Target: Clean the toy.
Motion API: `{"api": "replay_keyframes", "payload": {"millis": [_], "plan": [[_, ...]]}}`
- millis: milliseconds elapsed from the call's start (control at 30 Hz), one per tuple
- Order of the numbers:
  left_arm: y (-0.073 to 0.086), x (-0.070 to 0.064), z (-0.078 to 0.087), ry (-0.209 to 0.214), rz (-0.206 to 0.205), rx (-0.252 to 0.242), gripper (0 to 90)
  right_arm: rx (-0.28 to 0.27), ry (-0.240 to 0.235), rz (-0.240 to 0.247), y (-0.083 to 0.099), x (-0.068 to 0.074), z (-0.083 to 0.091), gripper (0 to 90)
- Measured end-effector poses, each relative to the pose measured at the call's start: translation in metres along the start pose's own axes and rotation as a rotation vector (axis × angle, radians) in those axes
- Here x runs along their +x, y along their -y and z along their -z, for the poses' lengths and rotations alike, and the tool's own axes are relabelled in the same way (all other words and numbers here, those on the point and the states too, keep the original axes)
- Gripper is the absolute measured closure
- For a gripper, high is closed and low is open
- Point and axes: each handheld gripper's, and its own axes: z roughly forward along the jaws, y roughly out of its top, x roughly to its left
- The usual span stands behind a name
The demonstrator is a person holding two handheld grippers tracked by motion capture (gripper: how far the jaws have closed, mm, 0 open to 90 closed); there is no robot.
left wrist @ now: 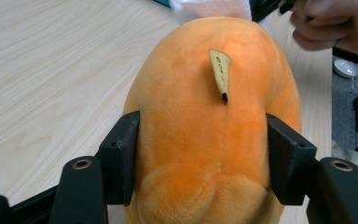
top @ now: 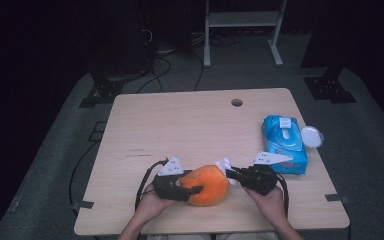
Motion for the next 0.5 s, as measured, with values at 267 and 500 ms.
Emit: {"api": "replay_keyframes", "payload": {"millis": [267, 500], "plan": [[0.001, 0.001, -0.001, 0.013, 0.01, -0.015, 37.2, -0.03, -0.011, -0.044, -0.001, -0.001, 0.0, 80.5], [-0.003, -0.004, -0.003, 0.011, -0.014, -0.01, 37.2, -0.02, -0.015, -0.106, 0.009, -0.012, -0.002, 80.5]]}}
